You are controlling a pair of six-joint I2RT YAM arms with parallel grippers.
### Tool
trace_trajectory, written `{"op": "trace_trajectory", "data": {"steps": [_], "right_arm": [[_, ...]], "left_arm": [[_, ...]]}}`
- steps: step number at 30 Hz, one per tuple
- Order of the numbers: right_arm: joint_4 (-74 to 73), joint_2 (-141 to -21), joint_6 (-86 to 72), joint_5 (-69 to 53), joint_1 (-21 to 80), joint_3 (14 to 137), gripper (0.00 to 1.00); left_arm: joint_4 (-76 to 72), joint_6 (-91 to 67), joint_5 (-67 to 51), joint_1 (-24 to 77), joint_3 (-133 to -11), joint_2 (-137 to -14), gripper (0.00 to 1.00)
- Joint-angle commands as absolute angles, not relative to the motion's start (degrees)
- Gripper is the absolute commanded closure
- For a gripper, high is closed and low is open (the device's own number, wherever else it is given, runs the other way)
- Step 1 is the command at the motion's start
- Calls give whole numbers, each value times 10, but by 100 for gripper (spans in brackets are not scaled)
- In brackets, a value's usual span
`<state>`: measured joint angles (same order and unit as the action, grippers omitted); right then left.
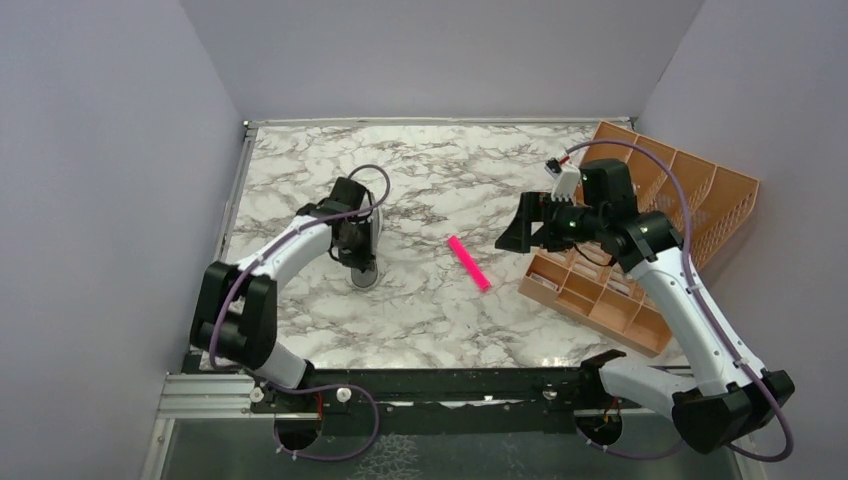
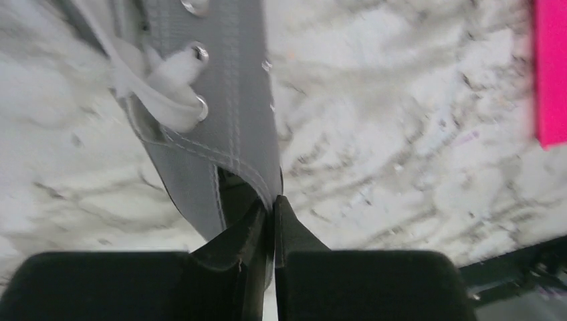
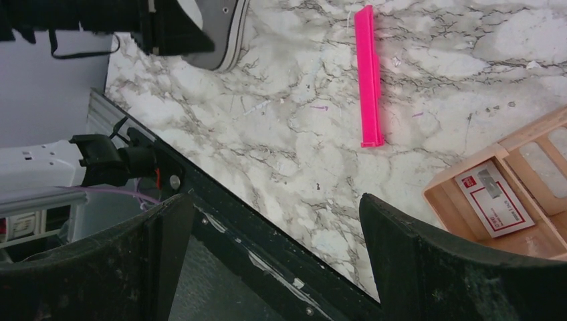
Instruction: Tie the shoes
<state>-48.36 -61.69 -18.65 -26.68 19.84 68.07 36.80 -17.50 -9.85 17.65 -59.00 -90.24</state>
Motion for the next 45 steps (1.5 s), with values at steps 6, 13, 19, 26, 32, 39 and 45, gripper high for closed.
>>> {"op": "trace_trajectory", "data": {"steps": [6, 13, 19, 26, 32, 39, 45], "right_arm": [[-418, -676, -219, -369, 202, 653, 0], [-381, -708, -229, -420, 212, 615, 0], [-358, -751, -229, -432, 228, 610, 0], [-318, -799, -227, -438, 282, 610, 0], [-309, -861, -196, -427, 349, 624, 0], [-298, -983, -189, -358, 460, 695, 18], [-311, -1064, -181, -257, 518, 765, 27]], "left_arm": [[396, -479, -143, 277, -506, -722, 97], [362, -560, -97, 391, -458, -687, 97], [359, -587, -61, 512, -467, -702, 73], [423, -572, 8, 517, -493, -574, 18], [499, -463, -14, 353, -550, -546, 4], [368, -449, -194, 155, -465, -589, 16], [337, -483, -184, 142, -406, -580, 35]]}}
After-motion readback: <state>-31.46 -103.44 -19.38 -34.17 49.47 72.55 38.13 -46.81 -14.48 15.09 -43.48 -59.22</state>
